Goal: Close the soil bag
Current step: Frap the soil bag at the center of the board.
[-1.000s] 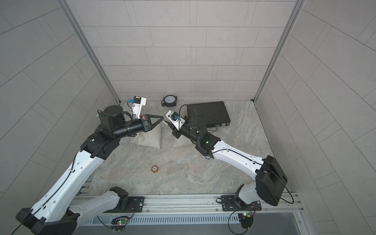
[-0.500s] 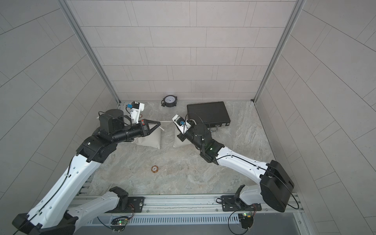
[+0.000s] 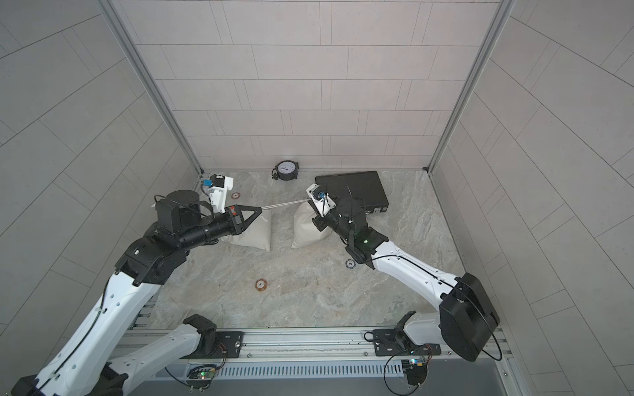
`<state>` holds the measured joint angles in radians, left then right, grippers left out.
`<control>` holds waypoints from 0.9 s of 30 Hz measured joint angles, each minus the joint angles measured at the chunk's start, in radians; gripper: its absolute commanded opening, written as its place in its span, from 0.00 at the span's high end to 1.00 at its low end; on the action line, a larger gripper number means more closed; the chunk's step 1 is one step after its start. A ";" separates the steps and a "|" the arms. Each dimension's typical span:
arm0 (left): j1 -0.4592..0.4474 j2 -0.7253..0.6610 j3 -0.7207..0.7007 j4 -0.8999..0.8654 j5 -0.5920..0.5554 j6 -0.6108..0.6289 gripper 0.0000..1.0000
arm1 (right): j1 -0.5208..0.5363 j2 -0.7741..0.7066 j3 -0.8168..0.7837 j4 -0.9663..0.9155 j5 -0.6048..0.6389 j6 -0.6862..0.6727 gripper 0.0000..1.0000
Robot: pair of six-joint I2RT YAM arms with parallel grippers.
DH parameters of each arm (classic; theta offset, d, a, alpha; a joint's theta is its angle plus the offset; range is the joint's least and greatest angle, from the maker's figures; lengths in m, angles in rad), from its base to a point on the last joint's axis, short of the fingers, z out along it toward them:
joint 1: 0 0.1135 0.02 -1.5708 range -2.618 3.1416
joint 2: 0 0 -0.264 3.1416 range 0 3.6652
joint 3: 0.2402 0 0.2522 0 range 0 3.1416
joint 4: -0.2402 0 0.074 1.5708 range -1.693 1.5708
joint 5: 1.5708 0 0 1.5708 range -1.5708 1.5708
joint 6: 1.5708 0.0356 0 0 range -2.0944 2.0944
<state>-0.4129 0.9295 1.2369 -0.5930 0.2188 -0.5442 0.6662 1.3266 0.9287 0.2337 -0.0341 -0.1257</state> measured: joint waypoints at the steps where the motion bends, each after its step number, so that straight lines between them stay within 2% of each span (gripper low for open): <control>1: 0.003 0.000 0.000 0.000 0.001 0.002 1.00 | -0.004 0.000 0.005 -0.015 -0.019 0.004 0.83; 5: 0.016 0.002 -0.003 0.010 0.027 0.002 1.00 | -0.042 -0.004 0.012 -0.071 -0.079 0.014 0.75; 9: 0.029 0.005 -0.004 0.038 0.061 -0.002 1.00 | -0.035 -0.019 0.021 -0.128 -0.082 0.017 0.66; 17: 0.043 0.008 -0.004 0.134 0.119 -0.007 1.00 | 0.074 -0.046 0.059 -0.227 -0.067 -0.013 0.38; 27: 0.044 0.032 -0.015 0.182 0.175 -0.027 1.00 | 0.166 0.005 0.197 -0.203 -0.039 -0.068 0.36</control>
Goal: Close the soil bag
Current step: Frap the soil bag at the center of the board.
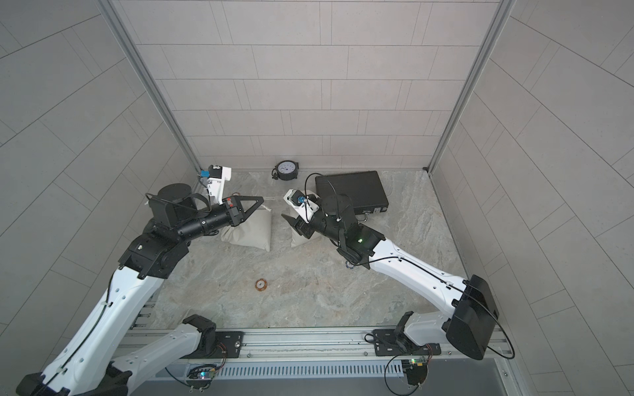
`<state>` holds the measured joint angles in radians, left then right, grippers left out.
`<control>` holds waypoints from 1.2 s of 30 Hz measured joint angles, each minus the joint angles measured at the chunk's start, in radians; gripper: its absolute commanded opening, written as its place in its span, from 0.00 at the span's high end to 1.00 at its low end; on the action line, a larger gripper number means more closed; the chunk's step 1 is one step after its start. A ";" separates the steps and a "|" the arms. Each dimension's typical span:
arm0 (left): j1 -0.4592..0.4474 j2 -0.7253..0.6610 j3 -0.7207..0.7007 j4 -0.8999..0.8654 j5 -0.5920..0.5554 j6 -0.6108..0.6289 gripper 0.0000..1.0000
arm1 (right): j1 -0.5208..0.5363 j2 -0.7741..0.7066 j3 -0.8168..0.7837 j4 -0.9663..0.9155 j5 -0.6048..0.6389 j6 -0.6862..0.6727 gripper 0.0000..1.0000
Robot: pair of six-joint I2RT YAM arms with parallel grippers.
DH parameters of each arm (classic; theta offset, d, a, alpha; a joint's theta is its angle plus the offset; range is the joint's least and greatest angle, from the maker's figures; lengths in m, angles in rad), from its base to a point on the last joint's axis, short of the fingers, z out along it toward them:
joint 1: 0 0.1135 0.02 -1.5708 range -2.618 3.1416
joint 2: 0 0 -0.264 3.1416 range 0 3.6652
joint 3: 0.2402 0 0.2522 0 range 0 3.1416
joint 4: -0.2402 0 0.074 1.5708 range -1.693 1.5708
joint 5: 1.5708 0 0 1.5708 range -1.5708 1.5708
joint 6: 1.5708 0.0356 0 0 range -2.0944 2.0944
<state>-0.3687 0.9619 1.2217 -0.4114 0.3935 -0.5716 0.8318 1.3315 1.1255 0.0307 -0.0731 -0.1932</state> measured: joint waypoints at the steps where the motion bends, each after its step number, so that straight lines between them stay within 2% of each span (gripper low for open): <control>1: 0.000 -0.002 0.000 0.001 0.004 0.000 1.00 | 0.001 0.013 0.003 0.008 0.010 -0.008 0.36; 5: 0.000 -0.011 0.000 0.001 0.011 -0.001 1.00 | 0.000 0.079 0.024 0.027 0.036 -0.040 0.39; 7: 0.000 -0.015 0.000 0.000 0.012 -0.001 1.00 | 0.000 0.109 0.035 0.032 0.043 -0.054 0.44; 12: 0.000 -0.028 0.000 0.000 0.021 -0.001 1.00 | 0.000 0.170 0.056 0.056 0.066 -0.071 0.64; 17: 0.000 -0.045 0.004 -0.011 0.023 0.002 1.00 | -0.011 0.206 0.074 0.078 0.094 -0.079 0.88; 19: 0.000 -0.055 0.013 -0.032 0.013 0.005 1.00 | -0.026 0.216 0.081 0.083 0.094 -0.076 0.93; 26: 0.003 -0.060 0.082 -0.180 -0.074 0.035 1.00 | -0.068 0.218 0.082 0.122 0.042 -0.063 0.95; 36: 0.033 0.029 0.232 -0.357 -0.157 0.072 1.00 | -0.133 0.251 0.078 0.159 -0.053 -0.005 0.88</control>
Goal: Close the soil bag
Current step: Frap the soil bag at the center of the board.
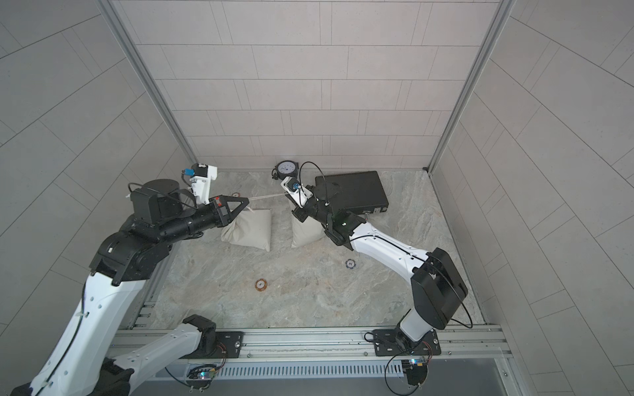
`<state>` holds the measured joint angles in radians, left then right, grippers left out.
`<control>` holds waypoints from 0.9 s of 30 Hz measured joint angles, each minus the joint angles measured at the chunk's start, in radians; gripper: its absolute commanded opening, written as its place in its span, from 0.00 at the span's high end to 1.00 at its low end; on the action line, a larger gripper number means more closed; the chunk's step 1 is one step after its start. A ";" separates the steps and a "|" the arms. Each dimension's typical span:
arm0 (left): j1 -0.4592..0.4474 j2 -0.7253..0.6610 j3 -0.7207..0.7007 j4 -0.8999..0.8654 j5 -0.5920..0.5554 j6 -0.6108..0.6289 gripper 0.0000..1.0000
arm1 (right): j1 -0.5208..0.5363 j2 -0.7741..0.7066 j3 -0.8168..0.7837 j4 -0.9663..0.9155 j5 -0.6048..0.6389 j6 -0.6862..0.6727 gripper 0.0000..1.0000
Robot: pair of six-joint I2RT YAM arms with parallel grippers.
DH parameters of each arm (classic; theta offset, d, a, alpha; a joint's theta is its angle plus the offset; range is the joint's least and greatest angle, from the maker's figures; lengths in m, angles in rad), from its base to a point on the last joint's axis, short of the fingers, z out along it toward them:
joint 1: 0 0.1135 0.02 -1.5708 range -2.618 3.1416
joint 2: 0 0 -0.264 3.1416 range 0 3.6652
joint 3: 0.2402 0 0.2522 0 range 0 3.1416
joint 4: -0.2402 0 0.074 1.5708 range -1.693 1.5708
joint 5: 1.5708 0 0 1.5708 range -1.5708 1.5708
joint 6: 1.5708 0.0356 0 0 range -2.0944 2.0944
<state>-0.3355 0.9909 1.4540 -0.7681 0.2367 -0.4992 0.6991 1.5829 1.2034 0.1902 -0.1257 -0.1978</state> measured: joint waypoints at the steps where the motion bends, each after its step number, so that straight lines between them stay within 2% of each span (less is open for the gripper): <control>1: 0.006 0.009 0.000 -0.002 0.000 0.000 1.00 | -0.011 0.003 0.000 -0.002 -0.004 0.008 0.88; 8: 0.046 0.033 0.000 0.005 0.011 0.000 1.00 | -0.092 -0.010 -0.009 -0.029 -0.050 0.068 0.84; 12: 0.065 0.033 0.000 0.022 0.034 -0.001 1.00 | -0.109 -0.047 -0.015 -0.049 -0.071 0.087 0.93; 17: 0.074 0.034 0.000 0.037 0.070 -0.001 1.00 | -0.120 -0.122 -0.021 -0.127 -0.063 0.093 0.96; 23: 0.082 0.084 0.002 0.110 0.167 -0.009 1.00 | -0.161 -0.298 -0.021 -0.272 0.006 0.092 0.94; 27: 0.122 0.134 -0.002 0.187 0.267 -0.037 1.00 | -0.174 -0.364 -0.029 -0.314 0.051 0.089 0.92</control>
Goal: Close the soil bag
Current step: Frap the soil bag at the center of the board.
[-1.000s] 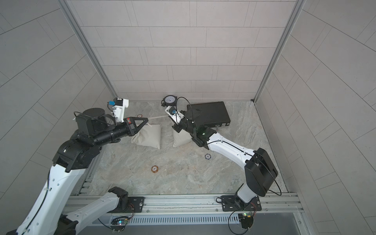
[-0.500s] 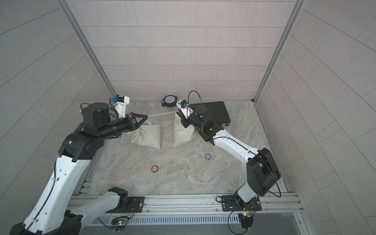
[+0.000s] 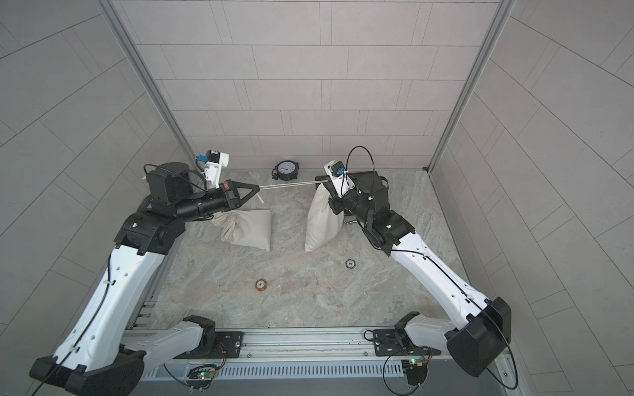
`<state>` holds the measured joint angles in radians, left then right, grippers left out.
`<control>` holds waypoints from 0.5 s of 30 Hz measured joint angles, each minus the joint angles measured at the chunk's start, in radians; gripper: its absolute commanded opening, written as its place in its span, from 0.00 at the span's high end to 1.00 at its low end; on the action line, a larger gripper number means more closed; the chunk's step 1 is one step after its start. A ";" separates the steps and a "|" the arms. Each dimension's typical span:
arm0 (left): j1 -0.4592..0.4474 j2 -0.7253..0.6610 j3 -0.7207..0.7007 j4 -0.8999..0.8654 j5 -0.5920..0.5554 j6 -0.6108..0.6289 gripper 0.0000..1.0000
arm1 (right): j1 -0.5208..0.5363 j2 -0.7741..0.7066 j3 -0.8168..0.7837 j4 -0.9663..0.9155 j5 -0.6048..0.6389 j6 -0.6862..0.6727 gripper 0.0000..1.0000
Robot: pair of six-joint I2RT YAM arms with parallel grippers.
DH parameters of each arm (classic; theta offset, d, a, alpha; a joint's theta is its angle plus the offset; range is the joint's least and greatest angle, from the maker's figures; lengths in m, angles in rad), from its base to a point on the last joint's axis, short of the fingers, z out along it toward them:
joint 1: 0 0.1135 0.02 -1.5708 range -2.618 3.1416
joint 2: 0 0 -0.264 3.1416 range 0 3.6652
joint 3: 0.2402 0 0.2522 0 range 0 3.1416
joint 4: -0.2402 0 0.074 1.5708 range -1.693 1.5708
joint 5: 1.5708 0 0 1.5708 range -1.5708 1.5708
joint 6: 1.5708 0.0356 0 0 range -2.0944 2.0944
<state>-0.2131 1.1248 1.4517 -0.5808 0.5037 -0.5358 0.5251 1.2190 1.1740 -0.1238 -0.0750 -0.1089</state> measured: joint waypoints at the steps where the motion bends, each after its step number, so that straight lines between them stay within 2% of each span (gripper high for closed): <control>1: 0.018 0.010 -0.008 0.019 0.029 -0.011 1.00 | -0.001 0.000 -0.008 0.000 0.004 0.001 0.92; 7: 0.122 0.042 -0.155 0.063 0.146 -0.071 1.00 | -0.011 0.090 -0.091 0.033 0.010 0.021 0.91; 8: 0.161 0.041 -0.171 0.051 0.124 -0.075 1.00 | -0.040 0.116 -0.099 0.025 0.098 0.030 0.90; 10: 0.261 0.016 -0.168 0.061 0.074 -0.074 1.00 | -0.177 0.161 -0.132 -0.018 0.241 0.053 0.90; 12: 0.303 -0.020 -0.166 0.071 0.049 -0.068 1.00 | -0.269 0.225 -0.158 -0.066 0.342 0.076 0.91; 15: 0.297 -0.065 -0.166 0.073 0.050 -0.049 1.00 | -0.266 0.307 -0.168 -0.119 0.410 0.096 0.92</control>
<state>0.0841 1.0599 1.2858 -0.5076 0.5537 -0.5846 0.2588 1.5257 1.0058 -0.2424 0.3355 -0.0128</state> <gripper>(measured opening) 0.047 0.096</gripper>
